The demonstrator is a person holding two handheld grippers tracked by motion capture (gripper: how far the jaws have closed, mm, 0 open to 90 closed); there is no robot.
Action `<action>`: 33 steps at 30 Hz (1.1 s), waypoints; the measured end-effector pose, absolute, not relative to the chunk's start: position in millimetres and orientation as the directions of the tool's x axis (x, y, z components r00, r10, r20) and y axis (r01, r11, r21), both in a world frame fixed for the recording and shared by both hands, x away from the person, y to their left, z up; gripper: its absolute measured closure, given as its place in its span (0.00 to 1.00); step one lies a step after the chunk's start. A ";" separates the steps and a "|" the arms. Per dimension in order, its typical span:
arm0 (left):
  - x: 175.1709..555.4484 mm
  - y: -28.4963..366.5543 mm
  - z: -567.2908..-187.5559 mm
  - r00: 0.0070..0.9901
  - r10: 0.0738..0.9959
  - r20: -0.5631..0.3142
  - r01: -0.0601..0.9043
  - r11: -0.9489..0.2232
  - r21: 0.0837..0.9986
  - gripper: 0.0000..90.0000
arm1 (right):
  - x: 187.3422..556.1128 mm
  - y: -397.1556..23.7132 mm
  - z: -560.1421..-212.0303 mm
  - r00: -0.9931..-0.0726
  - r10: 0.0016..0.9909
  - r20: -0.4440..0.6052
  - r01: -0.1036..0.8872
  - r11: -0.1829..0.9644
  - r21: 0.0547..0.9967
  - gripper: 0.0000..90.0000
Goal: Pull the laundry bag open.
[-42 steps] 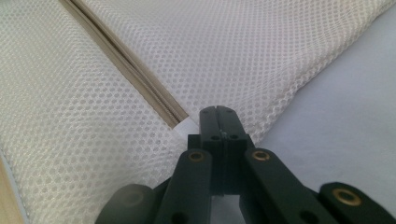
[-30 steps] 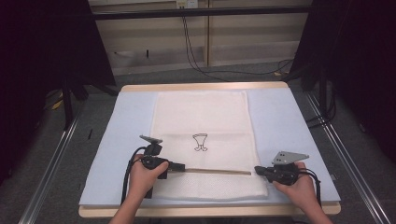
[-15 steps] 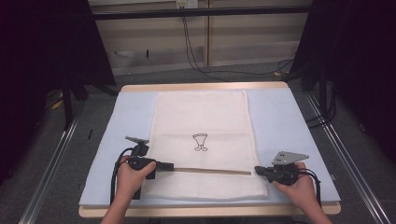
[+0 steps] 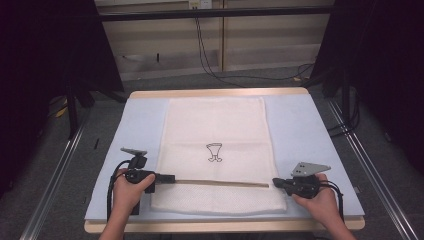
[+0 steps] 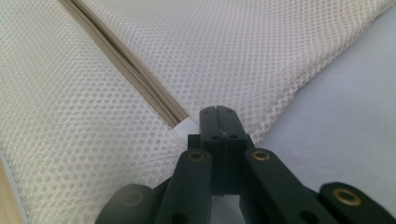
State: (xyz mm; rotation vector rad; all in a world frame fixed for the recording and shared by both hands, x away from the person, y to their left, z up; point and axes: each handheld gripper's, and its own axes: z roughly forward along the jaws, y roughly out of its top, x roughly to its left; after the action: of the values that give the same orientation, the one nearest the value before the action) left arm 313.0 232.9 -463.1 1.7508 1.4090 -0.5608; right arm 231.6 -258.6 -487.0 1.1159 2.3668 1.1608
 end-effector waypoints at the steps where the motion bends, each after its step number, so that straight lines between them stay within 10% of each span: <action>1: 312.6 233.5 -462.9 0.275 0.595 -0.755 0.950 -0.050 0.307 0.97 | 231.6 -258.7 -486.9 -0.665 0.742 0.082 0.520 0.381 0.765 1.00; 33: 308.3 293.6 -469.4 0.216 0.653 -0.726 0.953 0.021 0.302 0.97 | 231.0 -258.0 -486.8 -0.666 0.742 0.074 0.515 0.386 0.766 1.00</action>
State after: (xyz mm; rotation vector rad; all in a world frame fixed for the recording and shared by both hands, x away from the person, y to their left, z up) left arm 308.3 293.6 -469.4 1.7086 1.5130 -0.4840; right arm 231.0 -258.0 -486.8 1.1055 2.3668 1.1552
